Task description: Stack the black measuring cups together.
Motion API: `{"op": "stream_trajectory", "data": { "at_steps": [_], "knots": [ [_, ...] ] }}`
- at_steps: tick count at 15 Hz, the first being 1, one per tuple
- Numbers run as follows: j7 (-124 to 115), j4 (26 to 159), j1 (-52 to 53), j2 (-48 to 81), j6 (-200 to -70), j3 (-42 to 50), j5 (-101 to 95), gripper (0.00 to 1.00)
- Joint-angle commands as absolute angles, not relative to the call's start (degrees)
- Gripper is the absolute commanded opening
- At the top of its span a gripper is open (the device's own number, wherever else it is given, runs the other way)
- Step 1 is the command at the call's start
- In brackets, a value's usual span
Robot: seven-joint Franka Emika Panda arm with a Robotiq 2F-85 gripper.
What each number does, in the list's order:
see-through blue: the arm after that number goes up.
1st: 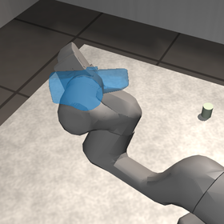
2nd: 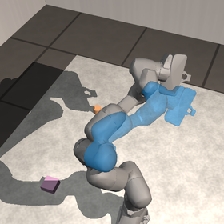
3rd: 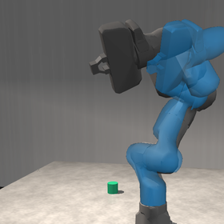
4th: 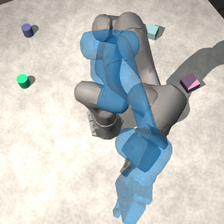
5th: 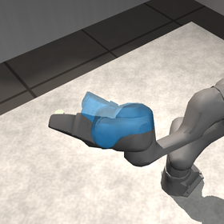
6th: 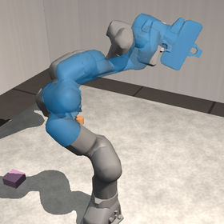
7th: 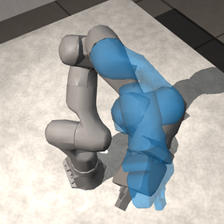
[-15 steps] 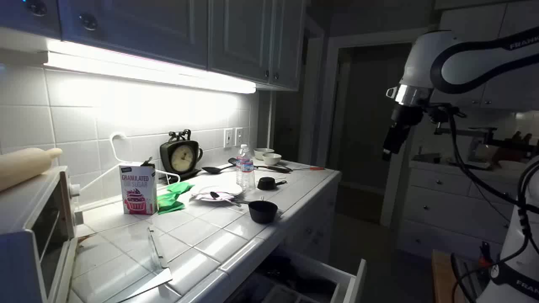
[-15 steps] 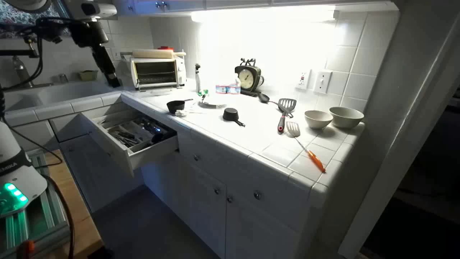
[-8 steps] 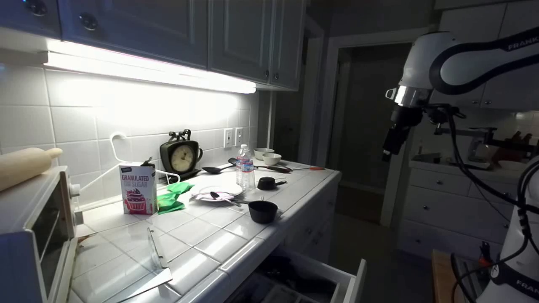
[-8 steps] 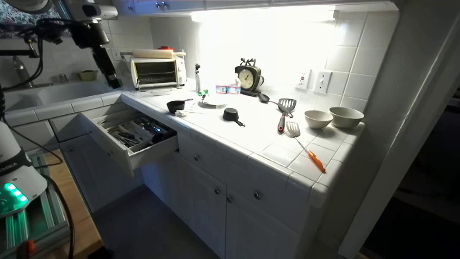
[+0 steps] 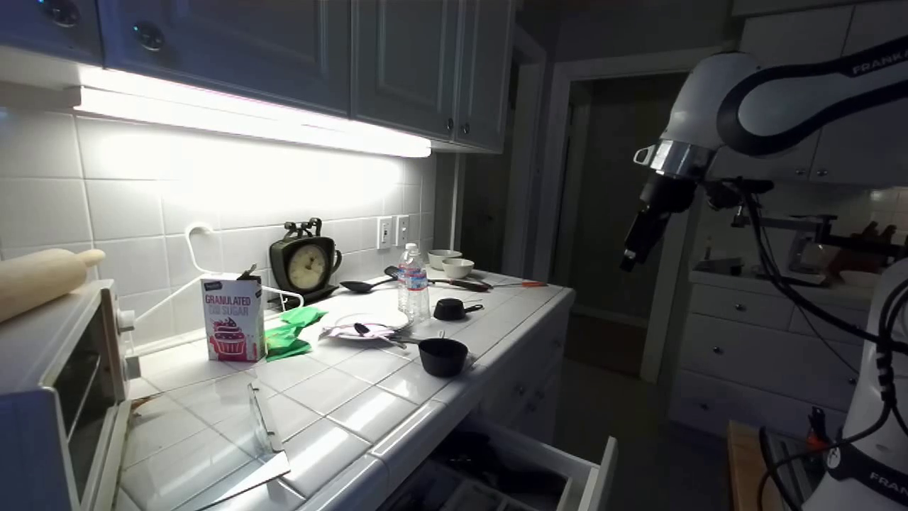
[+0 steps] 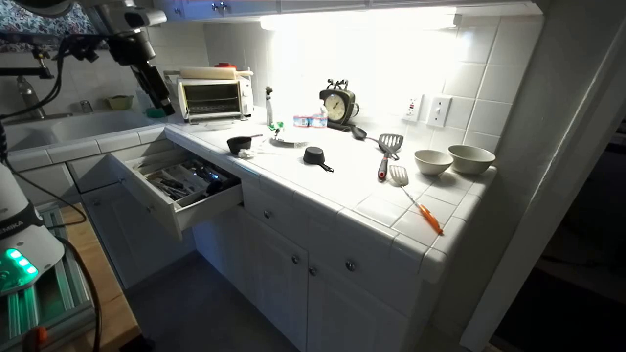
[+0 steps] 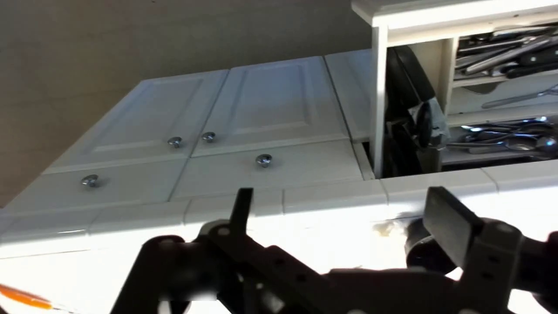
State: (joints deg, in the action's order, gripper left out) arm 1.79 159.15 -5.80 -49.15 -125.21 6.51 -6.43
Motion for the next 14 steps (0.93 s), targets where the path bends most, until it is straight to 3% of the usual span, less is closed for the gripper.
{"op": "stream_trajectory", "data": {
  "at_steps": [1,14],
  "knots": [
    [5.79,159.08,-0.59,-45.13,-129.6,9.29,0.22,1.0],
    [9.68,158.27,3.18,-35.58,-140.08,7.15,2.77,1.0]
  ]
}}
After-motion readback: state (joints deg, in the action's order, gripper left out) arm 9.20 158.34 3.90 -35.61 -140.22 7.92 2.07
